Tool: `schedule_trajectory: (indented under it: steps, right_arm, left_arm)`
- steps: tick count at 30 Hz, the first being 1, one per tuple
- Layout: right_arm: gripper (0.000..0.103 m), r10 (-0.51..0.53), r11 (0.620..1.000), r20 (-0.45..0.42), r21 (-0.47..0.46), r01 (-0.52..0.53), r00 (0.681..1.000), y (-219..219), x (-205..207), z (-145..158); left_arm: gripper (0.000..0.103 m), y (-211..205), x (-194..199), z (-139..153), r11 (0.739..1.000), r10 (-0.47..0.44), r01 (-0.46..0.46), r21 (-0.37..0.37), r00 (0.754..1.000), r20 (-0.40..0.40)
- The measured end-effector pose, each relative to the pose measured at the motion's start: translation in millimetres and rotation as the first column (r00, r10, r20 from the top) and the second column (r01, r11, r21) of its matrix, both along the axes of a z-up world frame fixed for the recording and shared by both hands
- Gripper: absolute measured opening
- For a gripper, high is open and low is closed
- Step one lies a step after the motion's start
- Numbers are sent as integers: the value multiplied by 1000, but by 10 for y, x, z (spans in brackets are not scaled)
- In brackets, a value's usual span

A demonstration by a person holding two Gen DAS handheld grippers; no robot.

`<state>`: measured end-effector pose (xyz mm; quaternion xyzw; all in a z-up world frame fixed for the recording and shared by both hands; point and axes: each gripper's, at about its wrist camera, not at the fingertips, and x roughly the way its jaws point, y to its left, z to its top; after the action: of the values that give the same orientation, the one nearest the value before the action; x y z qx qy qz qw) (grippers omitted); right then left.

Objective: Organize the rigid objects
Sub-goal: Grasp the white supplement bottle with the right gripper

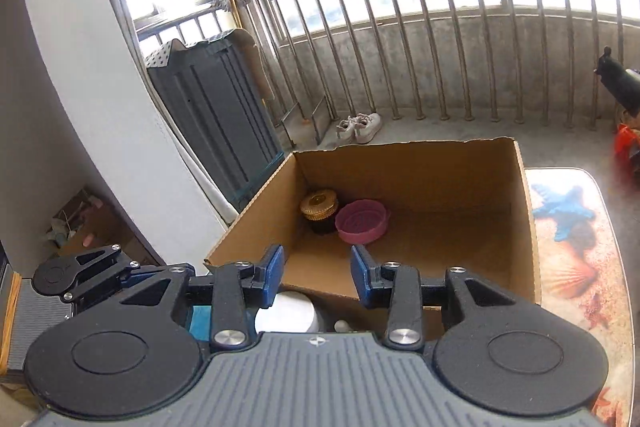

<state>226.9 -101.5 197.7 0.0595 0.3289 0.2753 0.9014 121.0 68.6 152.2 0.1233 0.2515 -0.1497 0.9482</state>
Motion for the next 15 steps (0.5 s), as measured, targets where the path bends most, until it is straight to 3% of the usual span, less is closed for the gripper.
schedule_trajectory:
  steps: [1, 3, 6, 10, 12, 15]
  right_arm:
    - [40, 13, 1000, 3, -22, -13, 1000, 64, -33, -35]
    - [40, 27, 994, 13, -106, -25, 1000, 303, -133, -144]
    - [40, 60, 965, 77, -259, -38, 995, 556, -588, -212]
    - [40, 102, 965, 41, -245, -89, 994, 653, -627, -326]
    - [40, 108, 966, 25, -239, -99, 994, 670, -622, -392]
    - [46, 102, 966, 2, -239, -99, 995, 724, -603, -450]
  left_arm:
    - [69, 87, 175, -190, 1000, 14, -15, -19, 1000, -13]
    - [69, 79, 270, -281, 999, 8, -11, -53, 999, -47]
    - [69, 206, 294, -537, 998, 20, -23, -51, 999, -49]
    - [63, 343, 418, -600, 985, 36, -51, -165, 995, -91]
    - [54, 385, 496, -660, 974, 47, -69, -215, 994, -104]
    - [54, 394, 505, -719, 973, 42, -61, -223, 995, -89]
